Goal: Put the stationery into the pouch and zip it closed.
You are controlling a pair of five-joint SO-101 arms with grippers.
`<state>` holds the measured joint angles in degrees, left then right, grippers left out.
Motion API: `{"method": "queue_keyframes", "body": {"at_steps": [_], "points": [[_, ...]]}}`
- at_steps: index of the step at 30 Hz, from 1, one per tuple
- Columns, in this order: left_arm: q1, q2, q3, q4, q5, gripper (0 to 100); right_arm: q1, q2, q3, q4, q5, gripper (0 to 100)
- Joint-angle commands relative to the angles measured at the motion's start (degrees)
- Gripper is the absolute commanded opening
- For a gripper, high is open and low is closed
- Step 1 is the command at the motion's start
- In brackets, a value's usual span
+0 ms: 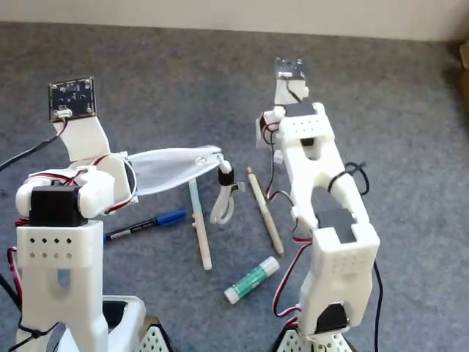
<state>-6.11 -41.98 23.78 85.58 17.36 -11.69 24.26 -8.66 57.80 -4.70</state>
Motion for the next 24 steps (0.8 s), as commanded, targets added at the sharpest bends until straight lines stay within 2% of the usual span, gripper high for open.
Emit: {"method": "queue_keyframes", "body": {"at_steps": [1, 14, 24], "points": [[-0.7, 1.3, 0.0, -0.1, 0.5, 1, 1.4, -0.3, -5.5, -0.5, -0.5, 20.9], [-0.7, 1.3, 0.1, -0.1, 0.5, 1, 2.1, 3.8, -6.1, -0.9, -0.5, 20.9], [-0.7, 1.3, 0.1, 0.0, 0.5, 1, 2.1, 7.9, -6.2, -5.8, -0.5, 20.9]]}}
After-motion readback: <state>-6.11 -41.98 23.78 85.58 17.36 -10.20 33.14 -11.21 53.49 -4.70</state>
